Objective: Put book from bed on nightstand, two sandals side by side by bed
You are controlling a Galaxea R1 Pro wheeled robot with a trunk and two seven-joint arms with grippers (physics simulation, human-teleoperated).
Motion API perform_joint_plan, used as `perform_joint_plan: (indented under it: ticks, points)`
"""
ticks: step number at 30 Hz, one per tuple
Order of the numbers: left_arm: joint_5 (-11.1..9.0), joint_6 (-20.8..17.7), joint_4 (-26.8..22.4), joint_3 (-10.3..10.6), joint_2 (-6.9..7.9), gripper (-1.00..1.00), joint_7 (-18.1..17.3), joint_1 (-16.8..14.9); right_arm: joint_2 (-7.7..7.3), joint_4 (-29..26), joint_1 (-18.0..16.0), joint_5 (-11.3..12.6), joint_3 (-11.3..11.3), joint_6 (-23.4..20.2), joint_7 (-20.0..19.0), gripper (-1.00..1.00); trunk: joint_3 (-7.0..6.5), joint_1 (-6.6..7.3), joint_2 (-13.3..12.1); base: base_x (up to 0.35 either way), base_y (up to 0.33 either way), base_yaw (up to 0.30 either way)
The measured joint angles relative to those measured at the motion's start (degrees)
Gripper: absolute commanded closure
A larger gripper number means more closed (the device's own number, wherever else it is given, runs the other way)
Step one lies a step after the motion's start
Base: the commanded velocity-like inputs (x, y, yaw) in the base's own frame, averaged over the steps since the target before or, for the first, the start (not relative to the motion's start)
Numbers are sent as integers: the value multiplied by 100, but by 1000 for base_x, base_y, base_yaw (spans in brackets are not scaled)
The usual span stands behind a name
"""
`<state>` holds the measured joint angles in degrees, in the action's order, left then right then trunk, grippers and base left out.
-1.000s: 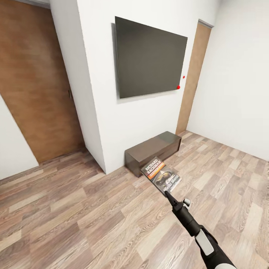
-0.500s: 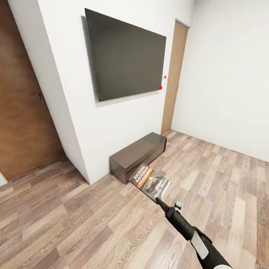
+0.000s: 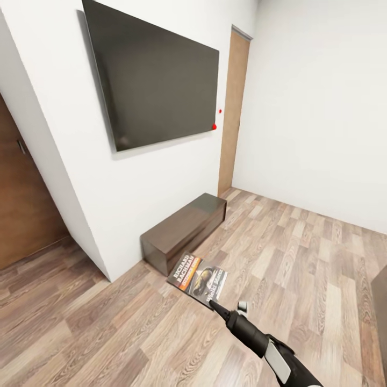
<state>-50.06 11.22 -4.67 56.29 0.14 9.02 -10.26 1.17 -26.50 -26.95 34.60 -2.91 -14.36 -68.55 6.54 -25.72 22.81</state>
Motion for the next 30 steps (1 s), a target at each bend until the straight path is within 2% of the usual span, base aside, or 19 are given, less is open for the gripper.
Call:
perform_joint_plan:
  ticks: [5,10,17,19,21,22,24,30]
  points:
    - [0,-1,-4,0,-13,-100,1,1,96,44,50,-34,147,7,15,100,0,0,0,282,0,-17]
    - [0,-1,-5,0,-18,-100,0,1,177,121,132,-49,203,11,25,100,0,-1,0,251,0,-5]
    - [1,6,-5,-1,-22,-100,0,1,256,497,185,-310,244,71,38,100,0,-2,-1,184,0,-1]
    - [0,6,-5,-2,-22,-100,0,1,273,555,185,-314,228,138,39,100,0,-2,0,129,0,0]
    - [0,8,-5,-1,-22,-100,0,1,311,683,193,-367,244,340,40,100,0,-2,-1,78,0,0]
    - [1,8,-5,-3,-22,-100,0,1,344,850,197,-398,240,617,41,100,0,-3,-1,49,0,0]
    - [1,8,-5,-3,-22,-100,0,1,369,1051,199,-412,243,887,38,100,0,-3,-1,35,0,0]
    - [0,14,-5,-3,-23,-100,0,1,458,1496,203,-422,252,1272,38,100,0,-3,-1,15,0,0]
